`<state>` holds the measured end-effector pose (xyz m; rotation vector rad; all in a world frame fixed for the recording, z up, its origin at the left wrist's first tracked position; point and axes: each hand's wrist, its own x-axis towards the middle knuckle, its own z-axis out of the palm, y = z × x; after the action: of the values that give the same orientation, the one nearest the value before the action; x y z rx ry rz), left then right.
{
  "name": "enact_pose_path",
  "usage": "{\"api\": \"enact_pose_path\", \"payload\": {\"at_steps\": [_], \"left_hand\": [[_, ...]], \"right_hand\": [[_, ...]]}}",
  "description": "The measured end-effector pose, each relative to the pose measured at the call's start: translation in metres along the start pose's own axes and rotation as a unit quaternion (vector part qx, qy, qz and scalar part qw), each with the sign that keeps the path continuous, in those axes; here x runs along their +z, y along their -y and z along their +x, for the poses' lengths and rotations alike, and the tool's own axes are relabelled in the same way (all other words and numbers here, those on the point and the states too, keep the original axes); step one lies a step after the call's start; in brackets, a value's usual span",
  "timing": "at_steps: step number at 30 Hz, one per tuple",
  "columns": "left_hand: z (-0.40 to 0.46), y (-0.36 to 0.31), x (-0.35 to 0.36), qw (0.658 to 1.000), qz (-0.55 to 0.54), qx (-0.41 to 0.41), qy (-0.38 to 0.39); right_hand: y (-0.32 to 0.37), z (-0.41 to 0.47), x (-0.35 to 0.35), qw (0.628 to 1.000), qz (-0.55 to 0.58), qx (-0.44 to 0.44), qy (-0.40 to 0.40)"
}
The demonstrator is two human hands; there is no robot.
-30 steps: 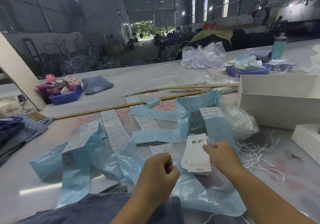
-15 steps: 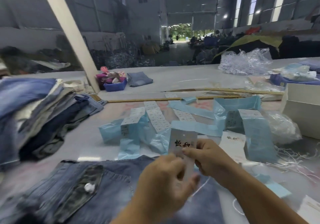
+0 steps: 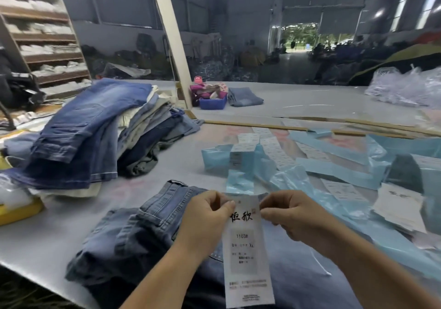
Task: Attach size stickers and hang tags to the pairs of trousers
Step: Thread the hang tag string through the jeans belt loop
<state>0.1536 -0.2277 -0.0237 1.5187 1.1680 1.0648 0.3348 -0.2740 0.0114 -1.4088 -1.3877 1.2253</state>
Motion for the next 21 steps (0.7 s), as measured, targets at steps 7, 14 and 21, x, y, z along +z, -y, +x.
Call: {"api": "enact_pose_path", "payload": {"at_steps": [7, 14, 21], "left_hand": [[0.002, 0.02, 0.003, 0.997, 0.043, 0.038, -0.043], [-0.004, 0.018, 0.007, 0.99, 0.035, 0.119, 0.074], [-0.005, 0.029, -0.002, 0.985, 0.078, 0.154, 0.011]], "right_hand": [[-0.009, 0.014, 0.014, 0.994, 0.0, -0.068, -0.083], [-0.019, 0.013, 0.029, 0.985, -0.021, -0.13, -0.109], [-0.026, 0.014, 0.037, 0.978, -0.148, -0.131, -0.069]]}}
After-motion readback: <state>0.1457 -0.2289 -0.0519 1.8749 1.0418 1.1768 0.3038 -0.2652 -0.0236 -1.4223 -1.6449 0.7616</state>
